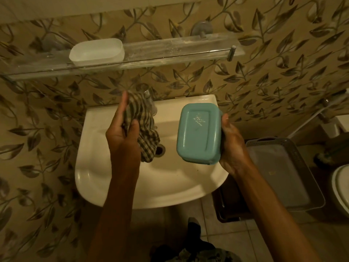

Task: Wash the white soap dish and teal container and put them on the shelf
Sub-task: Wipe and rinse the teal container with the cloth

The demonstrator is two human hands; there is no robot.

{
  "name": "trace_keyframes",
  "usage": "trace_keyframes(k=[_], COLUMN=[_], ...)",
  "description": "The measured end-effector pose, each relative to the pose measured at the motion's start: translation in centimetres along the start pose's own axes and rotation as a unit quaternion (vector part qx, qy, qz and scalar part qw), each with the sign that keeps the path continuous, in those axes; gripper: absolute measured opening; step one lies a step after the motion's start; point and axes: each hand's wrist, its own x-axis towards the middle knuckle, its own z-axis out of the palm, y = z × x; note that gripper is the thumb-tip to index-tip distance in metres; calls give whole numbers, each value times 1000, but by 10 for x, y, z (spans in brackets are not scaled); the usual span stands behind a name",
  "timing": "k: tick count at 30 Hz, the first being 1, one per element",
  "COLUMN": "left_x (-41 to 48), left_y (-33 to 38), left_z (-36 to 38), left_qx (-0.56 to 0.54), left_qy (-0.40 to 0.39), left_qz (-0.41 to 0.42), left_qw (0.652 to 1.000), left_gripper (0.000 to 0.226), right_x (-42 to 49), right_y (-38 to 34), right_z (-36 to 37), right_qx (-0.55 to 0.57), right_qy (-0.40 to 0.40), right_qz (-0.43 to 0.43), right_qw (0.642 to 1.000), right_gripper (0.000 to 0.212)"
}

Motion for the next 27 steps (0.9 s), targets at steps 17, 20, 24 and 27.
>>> trace_keyframes(k=[17, 20, 24, 27], left_x=[-51, -80, -91, -72], left_y=[0, -14, -21, -5], left_z=[57, 48, 39, 55], left_qx=[335, 361, 376, 308], left_qy=[-201, -222, -198, -144], left_qz=[249, 278, 271, 227], left_qw=[886, 862, 863, 913], left_gripper=[33, 32, 31, 40], right_x=[-4, -4, -8, -13], right_y=[-10, -16, -7, 4], right_z=[10, 8, 6, 8], right_qx=[48, 39, -2, -23], right_qy=[8, 19, 17, -10], right_qz=[-51, -70, -58, -44], right_qw=[997, 997, 998, 999], right_gripper=[58, 64, 61, 61])
